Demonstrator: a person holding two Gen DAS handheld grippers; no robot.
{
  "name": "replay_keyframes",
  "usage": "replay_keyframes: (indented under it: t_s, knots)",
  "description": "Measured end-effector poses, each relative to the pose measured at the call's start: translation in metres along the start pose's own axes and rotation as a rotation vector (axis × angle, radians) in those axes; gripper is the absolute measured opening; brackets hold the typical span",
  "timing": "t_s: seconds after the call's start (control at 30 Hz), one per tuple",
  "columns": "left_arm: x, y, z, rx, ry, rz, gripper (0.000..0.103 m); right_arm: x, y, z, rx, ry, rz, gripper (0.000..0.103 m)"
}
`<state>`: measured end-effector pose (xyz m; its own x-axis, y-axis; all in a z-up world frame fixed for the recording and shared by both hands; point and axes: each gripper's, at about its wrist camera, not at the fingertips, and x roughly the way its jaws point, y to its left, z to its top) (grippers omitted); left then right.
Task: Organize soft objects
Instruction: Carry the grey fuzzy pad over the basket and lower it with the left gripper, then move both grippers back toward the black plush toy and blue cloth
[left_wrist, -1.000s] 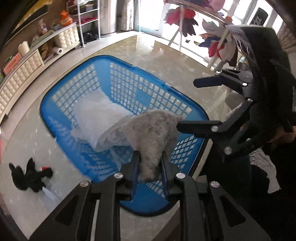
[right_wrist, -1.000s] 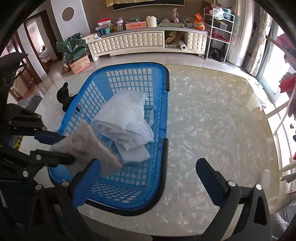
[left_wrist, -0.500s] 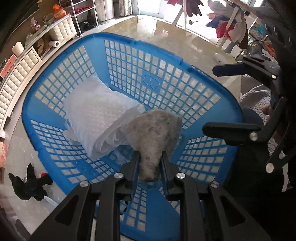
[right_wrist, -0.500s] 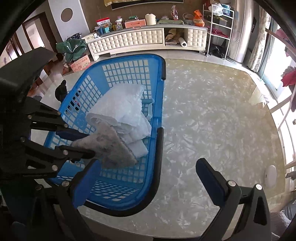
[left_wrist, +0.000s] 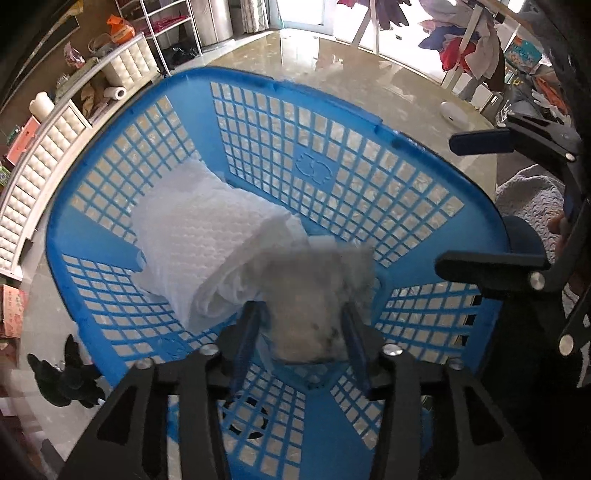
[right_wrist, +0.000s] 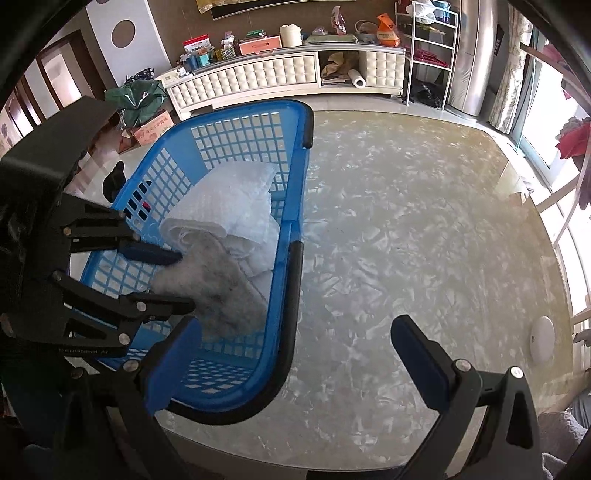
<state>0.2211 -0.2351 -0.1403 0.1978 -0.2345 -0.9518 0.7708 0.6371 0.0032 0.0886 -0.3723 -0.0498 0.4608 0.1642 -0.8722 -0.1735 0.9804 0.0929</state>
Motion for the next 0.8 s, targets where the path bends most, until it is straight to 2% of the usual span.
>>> replay_keyframes:
  t_s: [0.07, 0.1, 0.13, 0.3, 0.47, 0.57, 0.67, 0.8]
  knots:
    - [-0.005, 0.002, 0.001, 0.001, -0.016, 0.011, 0.065, -0.003, 0.001, -0.001, 0.000, -0.001, -0.002, 0.103]
    - [-0.006, 0.004, 0.001, -0.002, -0.021, 0.010, 0.078, -0.003, 0.002, -0.001, 0.000, 0.000, -0.004, 0.103]
    - [-0.008, 0.005, -0.001, -0.001, -0.029, 0.007, 0.081, -0.005, 0.003, -0.001, -0.001, 0.000, -0.006, 0.103]
    - [-0.022, 0.006, -0.010, 0.008, -0.048, 0.022, 0.081, -0.011, 0.010, 0.001, -0.004, -0.005, -0.017, 0.103]
    - [-0.047, 0.010, -0.022, -0.004, -0.114, 0.010, 0.081, -0.021, 0.025, 0.007, -0.022, -0.022, -0.031, 0.103]
    - [-0.064, 0.016, -0.031, -0.028, -0.160, 0.014, 0.081, -0.026, 0.035, 0.010, -0.028, -0.029, -0.043, 0.103]
    - [-0.073, 0.023, -0.044, -0.058, -0.180, 0.054, 0.084, -0.029, 0.046, 0.013, -0.037, -0.034, -0.049, 0.103]
    - [-0.085, 0.043, -0.065, -0.110, -0.214, 0.062, 0.086, -0.030, 0.063, 0.020, -0.056, -0.039, -0.056, 0.103]
